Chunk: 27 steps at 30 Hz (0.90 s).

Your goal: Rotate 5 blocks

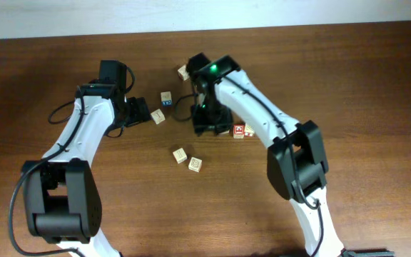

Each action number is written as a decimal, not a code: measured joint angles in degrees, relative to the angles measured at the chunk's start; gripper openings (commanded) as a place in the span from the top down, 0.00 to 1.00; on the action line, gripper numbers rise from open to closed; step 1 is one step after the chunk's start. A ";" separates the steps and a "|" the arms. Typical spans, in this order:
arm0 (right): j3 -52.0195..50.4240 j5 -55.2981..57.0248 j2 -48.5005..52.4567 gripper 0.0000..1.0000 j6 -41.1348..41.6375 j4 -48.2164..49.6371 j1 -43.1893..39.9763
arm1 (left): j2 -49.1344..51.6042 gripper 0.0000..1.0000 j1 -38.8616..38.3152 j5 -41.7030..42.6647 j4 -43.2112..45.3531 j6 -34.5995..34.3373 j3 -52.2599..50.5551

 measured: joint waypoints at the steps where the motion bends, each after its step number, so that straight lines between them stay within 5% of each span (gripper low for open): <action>1: -1.14 -0.76 0.00 0.49 -0.04 0.50 1.20 | 0.00 0.01 0.00 0.00 0.00 0.00 0.00; 14: -10.58 -2.91 0.00 0.50 3.76 4.24 5.18 | 0.00 0.01 0.00 0.00 0.00 0.00 0.00; 21: -11.89 -2.60 0.00 0.68 5.38 5.09 5.22 | 0.00 0.01 0.00 0.00 0.00 0.00 0.00; 27: -11.89 -1.11 -0.13 0.70 5.86 5.75 5.16 | 0.00 0.01 0.00 0.00 0.00 0.00 0.00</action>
